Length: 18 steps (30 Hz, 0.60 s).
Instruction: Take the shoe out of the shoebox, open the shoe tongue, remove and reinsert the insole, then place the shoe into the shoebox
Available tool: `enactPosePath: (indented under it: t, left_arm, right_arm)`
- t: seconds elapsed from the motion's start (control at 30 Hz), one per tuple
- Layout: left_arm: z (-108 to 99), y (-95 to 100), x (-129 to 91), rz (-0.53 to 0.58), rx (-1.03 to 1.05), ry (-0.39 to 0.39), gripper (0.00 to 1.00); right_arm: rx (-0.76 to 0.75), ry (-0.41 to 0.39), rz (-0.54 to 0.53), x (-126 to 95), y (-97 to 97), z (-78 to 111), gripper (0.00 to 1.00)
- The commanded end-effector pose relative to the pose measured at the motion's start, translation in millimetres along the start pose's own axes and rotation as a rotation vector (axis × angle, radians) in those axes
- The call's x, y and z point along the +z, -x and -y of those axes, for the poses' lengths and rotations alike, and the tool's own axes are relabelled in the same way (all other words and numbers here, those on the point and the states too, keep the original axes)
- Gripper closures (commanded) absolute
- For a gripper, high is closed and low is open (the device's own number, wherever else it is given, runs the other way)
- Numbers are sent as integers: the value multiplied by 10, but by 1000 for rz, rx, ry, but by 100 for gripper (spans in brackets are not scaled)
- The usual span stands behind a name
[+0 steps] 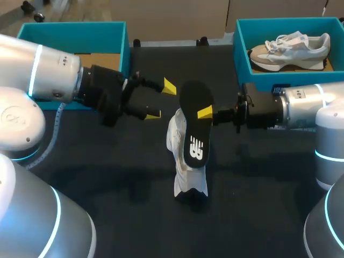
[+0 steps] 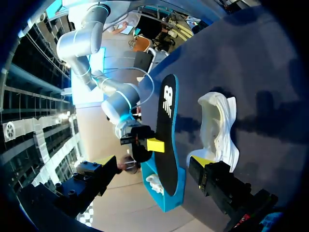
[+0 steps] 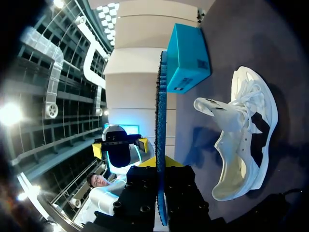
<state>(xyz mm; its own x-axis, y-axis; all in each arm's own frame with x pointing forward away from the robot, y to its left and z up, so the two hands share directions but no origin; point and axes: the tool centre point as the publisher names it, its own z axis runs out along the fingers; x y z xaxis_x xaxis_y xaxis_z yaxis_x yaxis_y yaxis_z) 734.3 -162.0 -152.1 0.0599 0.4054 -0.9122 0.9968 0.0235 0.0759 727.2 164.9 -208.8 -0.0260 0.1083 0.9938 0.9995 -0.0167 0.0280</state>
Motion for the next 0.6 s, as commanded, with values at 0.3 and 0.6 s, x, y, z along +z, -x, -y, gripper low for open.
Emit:
enactPosePath:
  t: [0.3,0.6]
  left_arm:
    - [-91,-47,85,165,-70,45,0]
    - [-128,-191,204,234,-105,100,0]
  right_arm:
    - [1,30,11,-38,-44,31,100]
    - [-4,60,17,-62,-103,60,100]
